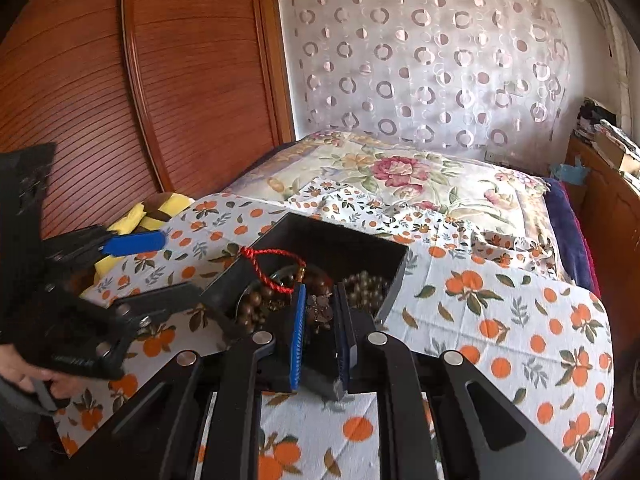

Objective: Organize jewelry

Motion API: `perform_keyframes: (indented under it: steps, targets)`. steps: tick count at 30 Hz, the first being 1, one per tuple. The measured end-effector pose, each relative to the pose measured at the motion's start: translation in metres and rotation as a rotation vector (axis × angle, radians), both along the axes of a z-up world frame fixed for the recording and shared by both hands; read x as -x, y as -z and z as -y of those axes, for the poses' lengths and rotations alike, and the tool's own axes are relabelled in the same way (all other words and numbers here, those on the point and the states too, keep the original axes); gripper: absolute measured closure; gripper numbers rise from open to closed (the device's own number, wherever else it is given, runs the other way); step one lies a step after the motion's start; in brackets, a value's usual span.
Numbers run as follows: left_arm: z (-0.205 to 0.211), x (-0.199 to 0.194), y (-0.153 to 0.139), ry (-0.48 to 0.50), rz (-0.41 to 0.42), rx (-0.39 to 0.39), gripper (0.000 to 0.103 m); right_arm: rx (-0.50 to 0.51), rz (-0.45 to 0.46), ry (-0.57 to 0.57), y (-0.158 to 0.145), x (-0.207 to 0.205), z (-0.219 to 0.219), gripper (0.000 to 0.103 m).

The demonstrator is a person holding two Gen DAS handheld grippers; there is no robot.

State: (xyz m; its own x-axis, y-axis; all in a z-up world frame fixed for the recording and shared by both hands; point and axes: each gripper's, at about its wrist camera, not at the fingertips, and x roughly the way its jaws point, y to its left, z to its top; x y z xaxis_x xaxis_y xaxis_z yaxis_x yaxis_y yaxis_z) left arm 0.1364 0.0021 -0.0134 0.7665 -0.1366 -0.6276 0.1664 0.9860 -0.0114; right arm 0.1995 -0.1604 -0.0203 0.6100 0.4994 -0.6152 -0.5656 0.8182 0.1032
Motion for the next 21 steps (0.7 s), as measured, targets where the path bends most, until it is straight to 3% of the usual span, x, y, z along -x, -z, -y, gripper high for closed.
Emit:
perform_keyframes:
  steps: [2,3,4,8,10,16,21]
  targets:
    - [-0.002,0.005,-0.002,-0.014,0.004,-0.002,0.012,0.008,-0.012,0.007,0.002,-0.005,-0.002,0.071]
    - [-0.003,0.009,-0.003,-0.015,0.002,0.006,0.010,0.009,-0.015,0.010,0.001,-0.006,-0.002,0.054]
    - [-0.003,0.012,-0.005,-0.010,0.005,0.010,0.010,0.008,-0.011,0.017,0.001,-0.005,-0.001,0.044]
    - [-0.002,0.026,-0.012,-0.020,0.038,-0.008,0.008,0.003,-0.004,0.041,-0.001,-0.002,0.003,0.040]
    - [-0.001,0.034,-0.016,-0.025,0.046,-0.007,0.008,0.002,0.017,0.066,-0.005,0.005,0.007,0.027]
    - [-0.003,0.064,-0.028,-0.059,0.090,0.013,0.008,-0.014,0.104,0.141,-0.019,0.050,0.025,0.004]
    - [-0.007,0.085,-0.029,-0.102,0.105,0.013,0.008,-0.048,0.135,0.207,-0.023,0.098,0.043,0.003]
